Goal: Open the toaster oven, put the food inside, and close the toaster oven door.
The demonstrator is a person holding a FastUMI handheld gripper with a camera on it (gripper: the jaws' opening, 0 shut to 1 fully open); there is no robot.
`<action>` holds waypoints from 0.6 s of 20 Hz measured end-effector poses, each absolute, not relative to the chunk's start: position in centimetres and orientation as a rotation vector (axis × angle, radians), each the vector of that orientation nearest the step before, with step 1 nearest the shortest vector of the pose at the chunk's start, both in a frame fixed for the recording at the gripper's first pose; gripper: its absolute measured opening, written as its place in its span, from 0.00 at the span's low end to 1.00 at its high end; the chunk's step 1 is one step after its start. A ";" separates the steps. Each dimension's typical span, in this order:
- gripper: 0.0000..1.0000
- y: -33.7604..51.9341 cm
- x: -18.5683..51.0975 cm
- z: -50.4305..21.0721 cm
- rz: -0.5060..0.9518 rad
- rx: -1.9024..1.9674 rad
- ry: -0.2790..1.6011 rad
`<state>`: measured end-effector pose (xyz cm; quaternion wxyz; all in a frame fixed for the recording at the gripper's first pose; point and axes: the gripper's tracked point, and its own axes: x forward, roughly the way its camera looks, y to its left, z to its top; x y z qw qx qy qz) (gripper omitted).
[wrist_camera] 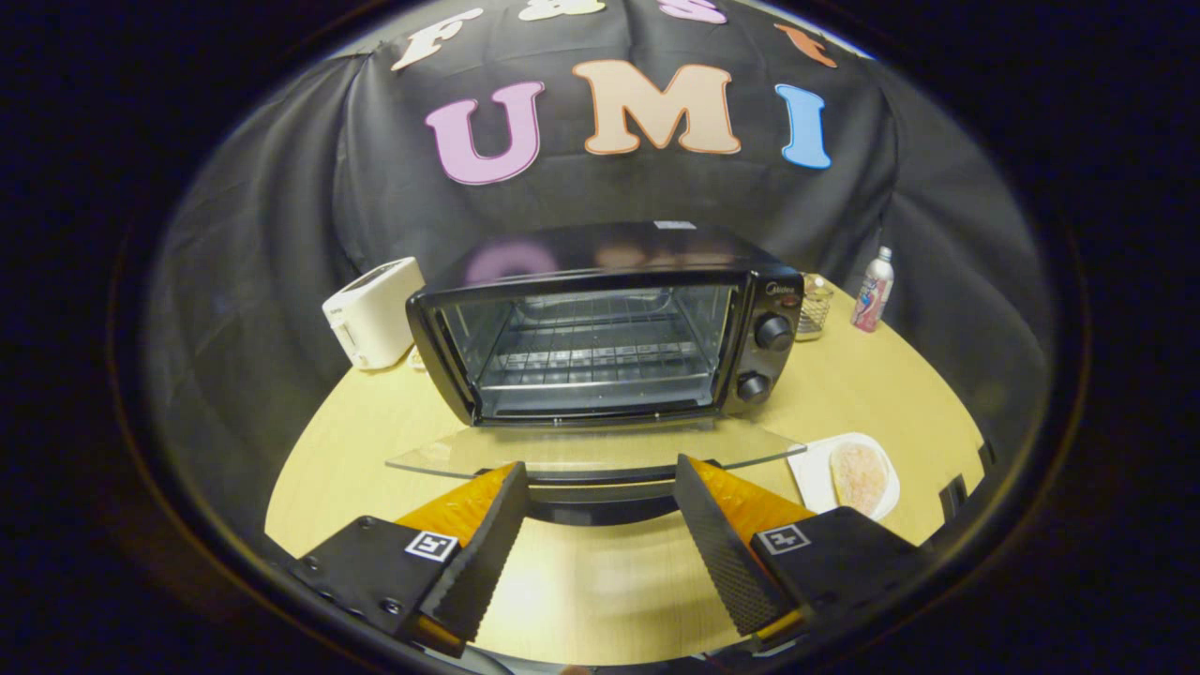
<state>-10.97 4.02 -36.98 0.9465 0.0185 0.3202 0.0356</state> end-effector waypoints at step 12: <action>0.98 4.4 -16.3 -45.2 0.066 0.021 0.864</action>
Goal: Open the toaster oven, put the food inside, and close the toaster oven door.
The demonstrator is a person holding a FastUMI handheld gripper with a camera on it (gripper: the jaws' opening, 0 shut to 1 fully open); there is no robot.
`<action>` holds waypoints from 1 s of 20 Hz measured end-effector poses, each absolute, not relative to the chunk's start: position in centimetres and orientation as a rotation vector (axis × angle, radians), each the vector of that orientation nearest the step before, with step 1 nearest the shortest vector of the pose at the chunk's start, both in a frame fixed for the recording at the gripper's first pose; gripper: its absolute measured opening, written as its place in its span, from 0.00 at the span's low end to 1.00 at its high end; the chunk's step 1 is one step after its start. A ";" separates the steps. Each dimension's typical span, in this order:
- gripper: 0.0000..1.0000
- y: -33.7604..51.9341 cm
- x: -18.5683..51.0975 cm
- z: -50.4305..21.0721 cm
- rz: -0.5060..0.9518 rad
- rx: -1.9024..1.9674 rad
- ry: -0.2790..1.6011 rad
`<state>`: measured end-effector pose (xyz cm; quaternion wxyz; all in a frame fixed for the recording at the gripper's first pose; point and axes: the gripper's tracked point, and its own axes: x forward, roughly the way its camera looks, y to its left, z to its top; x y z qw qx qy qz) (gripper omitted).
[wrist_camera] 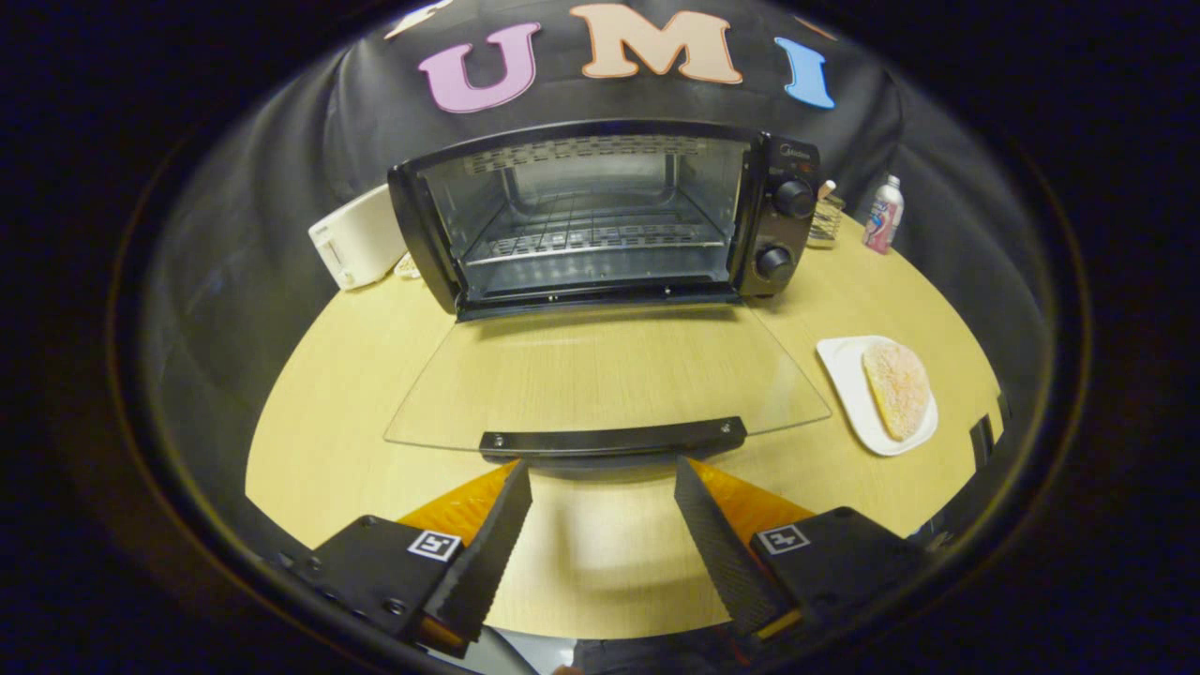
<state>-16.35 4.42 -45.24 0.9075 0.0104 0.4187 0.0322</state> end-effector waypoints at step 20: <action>0.98 -5.6 -10.5 -34.7 -0.183 0.077 0.651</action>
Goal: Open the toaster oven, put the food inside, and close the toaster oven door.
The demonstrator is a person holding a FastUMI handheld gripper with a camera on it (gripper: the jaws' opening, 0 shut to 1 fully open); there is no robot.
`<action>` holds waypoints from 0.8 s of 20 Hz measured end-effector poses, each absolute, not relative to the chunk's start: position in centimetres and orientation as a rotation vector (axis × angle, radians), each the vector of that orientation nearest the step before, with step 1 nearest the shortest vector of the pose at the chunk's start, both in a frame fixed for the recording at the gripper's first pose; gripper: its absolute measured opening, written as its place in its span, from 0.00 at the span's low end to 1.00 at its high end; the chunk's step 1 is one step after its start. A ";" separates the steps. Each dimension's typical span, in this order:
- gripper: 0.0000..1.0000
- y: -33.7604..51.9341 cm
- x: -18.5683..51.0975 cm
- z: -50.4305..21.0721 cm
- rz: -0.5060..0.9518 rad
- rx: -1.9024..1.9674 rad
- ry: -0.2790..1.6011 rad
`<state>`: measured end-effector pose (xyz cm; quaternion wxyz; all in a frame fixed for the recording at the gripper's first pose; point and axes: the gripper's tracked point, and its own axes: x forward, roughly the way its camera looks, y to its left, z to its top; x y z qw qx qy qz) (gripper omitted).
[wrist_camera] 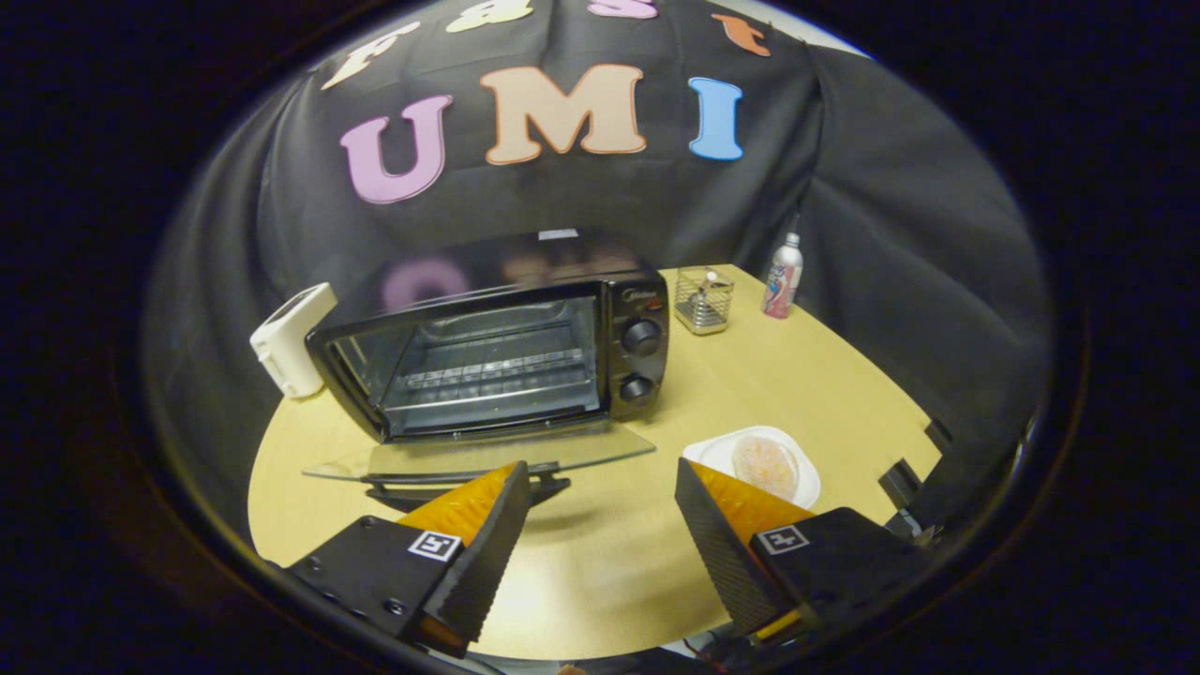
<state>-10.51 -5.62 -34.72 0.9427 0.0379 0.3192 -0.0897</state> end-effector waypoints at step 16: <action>0.99 -3.8 -3.6 -32.6 -0.084 0.092 0.523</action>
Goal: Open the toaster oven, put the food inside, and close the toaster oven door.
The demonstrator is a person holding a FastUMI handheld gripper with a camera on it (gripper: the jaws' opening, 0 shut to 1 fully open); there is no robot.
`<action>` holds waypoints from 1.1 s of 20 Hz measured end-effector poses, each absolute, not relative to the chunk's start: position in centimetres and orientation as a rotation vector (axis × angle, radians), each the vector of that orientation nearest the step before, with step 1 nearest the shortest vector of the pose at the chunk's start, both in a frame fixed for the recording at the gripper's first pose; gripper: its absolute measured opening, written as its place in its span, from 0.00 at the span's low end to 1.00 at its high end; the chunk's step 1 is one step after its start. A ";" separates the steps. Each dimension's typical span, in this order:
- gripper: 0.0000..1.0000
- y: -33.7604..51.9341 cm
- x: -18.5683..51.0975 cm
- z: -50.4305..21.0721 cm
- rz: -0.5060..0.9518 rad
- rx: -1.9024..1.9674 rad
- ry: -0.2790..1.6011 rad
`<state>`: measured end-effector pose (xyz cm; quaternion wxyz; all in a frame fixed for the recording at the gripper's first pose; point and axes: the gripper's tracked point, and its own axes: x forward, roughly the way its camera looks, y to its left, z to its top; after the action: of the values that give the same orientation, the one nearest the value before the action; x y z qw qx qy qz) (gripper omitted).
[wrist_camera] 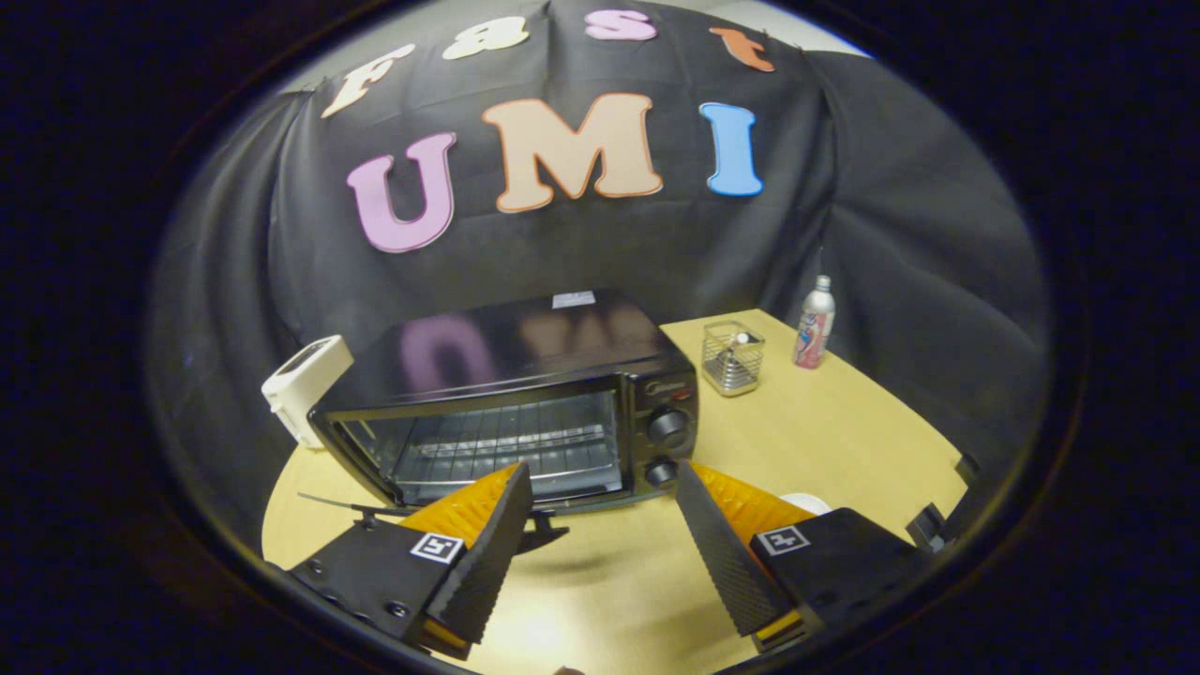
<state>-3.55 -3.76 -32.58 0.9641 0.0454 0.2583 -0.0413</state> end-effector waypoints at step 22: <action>1.00 -5.4 -12.1 -45.1 -0.122 -0.042 0.894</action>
<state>-12.10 -5.44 -45.06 0.8998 -0.0201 0.4318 -0.0590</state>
